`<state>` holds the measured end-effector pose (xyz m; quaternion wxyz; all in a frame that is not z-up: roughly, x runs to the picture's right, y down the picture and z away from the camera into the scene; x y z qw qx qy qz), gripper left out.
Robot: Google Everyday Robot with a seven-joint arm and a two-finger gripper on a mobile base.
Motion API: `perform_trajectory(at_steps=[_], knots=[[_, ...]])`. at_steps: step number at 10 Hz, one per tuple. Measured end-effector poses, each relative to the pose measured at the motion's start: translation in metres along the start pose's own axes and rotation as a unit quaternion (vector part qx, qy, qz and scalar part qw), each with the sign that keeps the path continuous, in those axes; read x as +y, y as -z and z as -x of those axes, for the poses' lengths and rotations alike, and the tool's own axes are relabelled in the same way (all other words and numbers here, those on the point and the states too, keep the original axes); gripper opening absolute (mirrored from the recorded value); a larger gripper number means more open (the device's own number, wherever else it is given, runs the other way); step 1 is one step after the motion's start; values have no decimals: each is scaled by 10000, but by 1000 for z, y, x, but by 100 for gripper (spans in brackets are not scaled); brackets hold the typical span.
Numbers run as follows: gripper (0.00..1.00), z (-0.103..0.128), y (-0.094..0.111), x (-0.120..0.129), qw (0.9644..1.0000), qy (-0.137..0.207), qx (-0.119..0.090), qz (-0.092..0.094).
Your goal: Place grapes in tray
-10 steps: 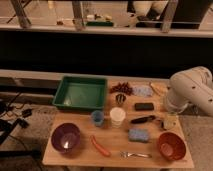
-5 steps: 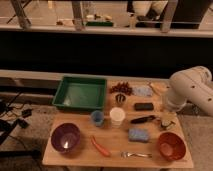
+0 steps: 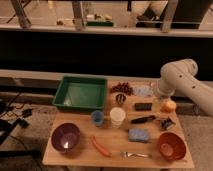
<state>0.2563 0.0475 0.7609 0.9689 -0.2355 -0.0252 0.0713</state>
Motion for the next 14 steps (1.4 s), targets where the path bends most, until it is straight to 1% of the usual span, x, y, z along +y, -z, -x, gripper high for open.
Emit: perform_trajectory(at_steps=[2, 4, 6, 7, 8, 9, 10, 14], knots=[[80, 22, -17, -15, 9999, 116, -101, -9], [80, 47, -35, -37, 9991, 376, -187, -27], [80, 62, -49, -61, 9978, 616, -245, -65], [80, 68, -54, -71, 9966, 753, -343, -17], [80, 79, -61, -81, 9941, 941, -531, 131], [80, 85, -65, -86, 9923, 1044, -644, 186], [80, 86, -67, -87, 9914, 1091, -678, 242], [80, 86, -67, -88, 9912, 1099, -693, 244]])
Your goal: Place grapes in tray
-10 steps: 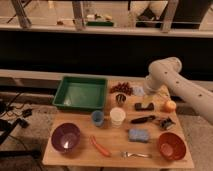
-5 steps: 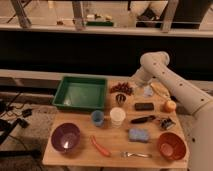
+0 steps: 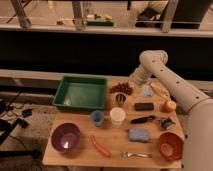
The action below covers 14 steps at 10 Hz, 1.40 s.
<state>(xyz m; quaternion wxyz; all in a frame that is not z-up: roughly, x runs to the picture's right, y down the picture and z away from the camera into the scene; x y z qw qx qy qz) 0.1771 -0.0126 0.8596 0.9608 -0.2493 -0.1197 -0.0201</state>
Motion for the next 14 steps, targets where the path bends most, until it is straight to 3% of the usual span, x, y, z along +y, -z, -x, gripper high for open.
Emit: perform_trajectory(at_steps=[3, 10, 14], knots=[[80, -3, -5, 1, 9999, -80, -56, -129], [80, 17, -27, -31, 9973, 499, 152, -509], [80, 1, -47, -42, 9965, 575, -183, -586]])
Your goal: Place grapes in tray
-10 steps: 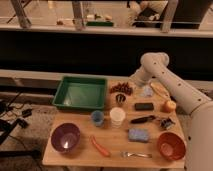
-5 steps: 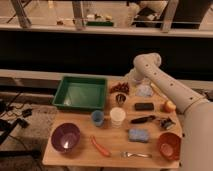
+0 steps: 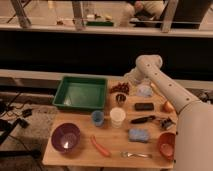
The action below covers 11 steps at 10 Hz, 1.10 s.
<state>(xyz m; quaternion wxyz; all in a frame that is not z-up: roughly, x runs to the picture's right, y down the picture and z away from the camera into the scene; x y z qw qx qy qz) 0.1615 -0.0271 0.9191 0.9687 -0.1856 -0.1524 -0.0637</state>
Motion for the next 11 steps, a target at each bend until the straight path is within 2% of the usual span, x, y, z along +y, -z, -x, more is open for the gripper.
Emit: perform_trajectory(at_steps=[3, 5, 11], knots=[[80, -13, -15, -3, 10000, 22, 1, -28], [80, -16, -26, -8, 9999, 105, 73, -101], [80, -28, -37, -22, 9976, 174, 519, -416]])
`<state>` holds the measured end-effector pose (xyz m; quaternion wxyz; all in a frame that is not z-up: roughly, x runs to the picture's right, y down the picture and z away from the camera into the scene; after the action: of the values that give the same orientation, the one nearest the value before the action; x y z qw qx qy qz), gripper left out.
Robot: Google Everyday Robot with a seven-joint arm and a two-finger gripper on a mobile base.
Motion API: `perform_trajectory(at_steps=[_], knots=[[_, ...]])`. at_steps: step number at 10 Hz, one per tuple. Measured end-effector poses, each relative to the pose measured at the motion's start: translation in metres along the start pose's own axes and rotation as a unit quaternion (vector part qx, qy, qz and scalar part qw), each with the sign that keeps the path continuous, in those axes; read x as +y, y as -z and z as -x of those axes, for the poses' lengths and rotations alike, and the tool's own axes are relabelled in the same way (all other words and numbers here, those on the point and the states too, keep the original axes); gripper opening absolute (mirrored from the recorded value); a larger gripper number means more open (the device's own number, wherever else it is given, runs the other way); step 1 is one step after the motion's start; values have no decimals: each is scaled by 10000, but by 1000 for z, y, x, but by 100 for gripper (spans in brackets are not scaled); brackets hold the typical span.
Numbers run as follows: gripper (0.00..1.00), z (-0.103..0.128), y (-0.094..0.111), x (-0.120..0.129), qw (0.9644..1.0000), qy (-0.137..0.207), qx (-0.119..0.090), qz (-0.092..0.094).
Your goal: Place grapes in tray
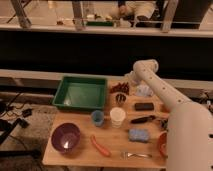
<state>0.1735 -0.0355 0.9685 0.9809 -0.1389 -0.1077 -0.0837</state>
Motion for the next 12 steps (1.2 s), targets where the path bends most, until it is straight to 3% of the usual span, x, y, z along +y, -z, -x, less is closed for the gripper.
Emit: perform_trajectory(at_steps=[5, 12], knots=[[80, -4, -16, -2, 9999, -36, 106, -8], [80, 1, -32, -9, 9998, -69, -101, 147]])
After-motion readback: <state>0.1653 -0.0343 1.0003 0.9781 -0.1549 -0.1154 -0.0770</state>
